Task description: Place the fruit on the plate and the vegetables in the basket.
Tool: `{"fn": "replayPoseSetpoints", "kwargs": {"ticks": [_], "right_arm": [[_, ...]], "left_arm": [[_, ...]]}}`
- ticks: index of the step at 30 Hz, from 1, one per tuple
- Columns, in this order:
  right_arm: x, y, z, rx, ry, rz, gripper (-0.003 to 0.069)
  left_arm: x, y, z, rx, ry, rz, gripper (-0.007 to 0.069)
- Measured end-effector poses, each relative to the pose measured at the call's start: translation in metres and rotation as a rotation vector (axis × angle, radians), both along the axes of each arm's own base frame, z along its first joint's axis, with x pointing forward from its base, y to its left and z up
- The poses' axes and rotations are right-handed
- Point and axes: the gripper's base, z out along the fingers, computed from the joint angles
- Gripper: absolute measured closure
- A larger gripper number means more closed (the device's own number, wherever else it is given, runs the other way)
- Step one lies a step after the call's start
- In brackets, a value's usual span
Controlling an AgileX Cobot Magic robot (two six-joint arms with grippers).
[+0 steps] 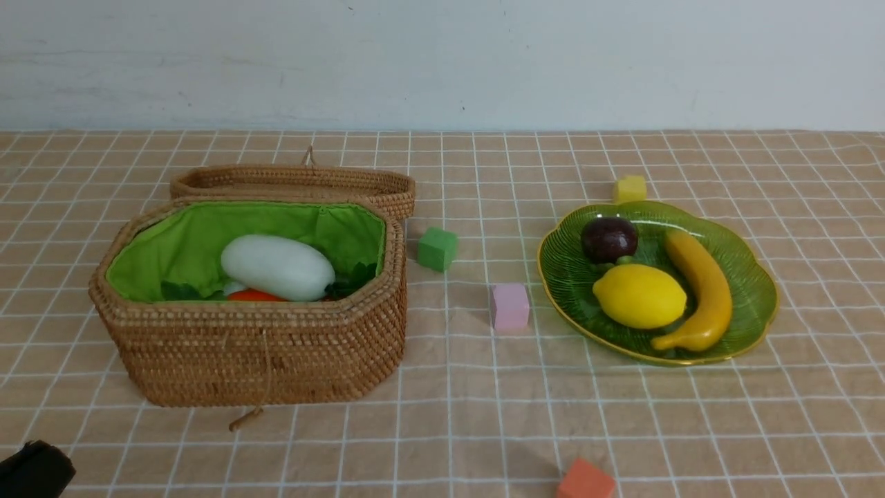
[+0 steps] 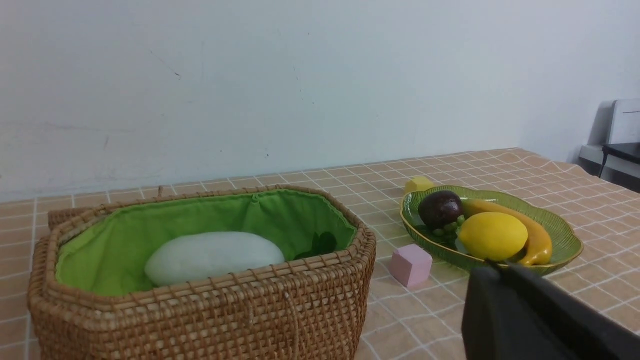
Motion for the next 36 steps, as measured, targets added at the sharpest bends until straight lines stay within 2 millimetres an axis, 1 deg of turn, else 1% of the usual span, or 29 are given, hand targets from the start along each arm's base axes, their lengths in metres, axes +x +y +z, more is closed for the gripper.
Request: {"fn": "replayPoseSetpoints", "kwargs": {"ticks": [1, 3, 4, 5, 7, 9, 11, 14, 15, 16, 18, 19, 21, 22, 23, 24, 26, 36], "right_arm": [[-0.006, -0.001, -0.009, 0.006, -0.024, -0.005, 0.0648], [-0.015, -0.002, -0.019, 0.013, -0.052, -0.008, 0.0645], [-0.016, -0.002, -0.02, 0.014, -0.054, -0.008, 0.0644], [-0.022, -0.002, -0.027, 0.018, -0.066, -0.007, 0.0643], [-0.026, -0.003, -0.032, 0.02, -0.071, -0.006, 0.0643], [-0.032, -0.003, -0.034, 0.026, -0.098, -0.006, 0.0641], [-0.033, -0.004, -0.034, 0.017, -0.115, -0.006, 0.0641], [-0.03, -0.006, -0.031, -0.018, -0.199, 0.0, 0.0646], [-0.024, -0.006, -0.033, -0.04, -0.275, 0.0, 0.0657], [-0.023, -0.007, -0.035, -0.063, -0.315, 0.002, 0.0664], [-0.02, -0.01, -0.048, -0.111, -0.374, -0.014, 0.0667], [-0.019, -0.013, -0.06, -0.15, -0.419, -0.033, 0.0667], [-0.019, -0.015, -0.085, -0.186, -0.443, -0.055, 0.0667], [-0.018, -0.015, -0.089, -0.187, -0.432, -0.055, 0.0667], [-0.02, -0.016, -0.104, -0.195, -0.451, -0.064, 0.0667], [-0.02, -0.017, -0.123, -0.201, -0.453, -0.068, 0.0667], [-0.02, -0.017, -0.138, -0.202, -0.447, -0.074, 0.0667], [-0.02, -0.016, -0.137, -0.145, -0.458, -0.1, 0.0667]], "left_arm": [[0.0, 0.0, 0.0, -0.001, 0.0, 0.0, 0.0637], [0.0, 0.0, 0.0, -0.001, 0.0, 0.0, 0.0637], [0.0, 0.0, 0.0, -0.001, 0.0, 0.0, 0.0637], [0.0, 0.0, 0.0, -0.001, 0.0, 0.0, 0.0637], [0.0, 0.0, 0.0, -0.002, 0.001, 0.0, 0.0637], [0.0, 0.0, 0.0, -0.002, 0.001, -0.001, 0.0637], [0.0, 0.0, 0.0, -0.002, 0.001, -0.001, 0.0637], [0.0, 0.0, 0.0, -0.001, 0.002, -0.002, 0.0637], [0.0, 0.0, 0.0, -0.001, 0.003, -0.002, 0.0637], [0.0, 0.0, 0.0, -0.001, 0.003, -0.002, 0.0637], [0.0, 0.0, 0.0, -0.001, 0.003, -0.003, 0.0637], [0.0, 0.0, 0.0, 0.0, 0.004, -0.004, 0.0637], [0.0, 0.0, 0.0, 0.0, 0.005, -0.005, 0.0637], [0.0, 0.0, 0.0, 0.0, 0.005, -0.005, 0.0637], [0.0, 0.0, 0.0, 0.001, 0.005, -0.005, 0.0637], [0.0, 0.0, 0.0, 0.001, 0.005, -0.005, 0.0637], [0.0, 0.0, 0.0, 0.001, 0.005, -0.005, 0.0637], [0.0, -0.001, -0.001, 0.002, 0.008, -0.008, 0.0636]]}}
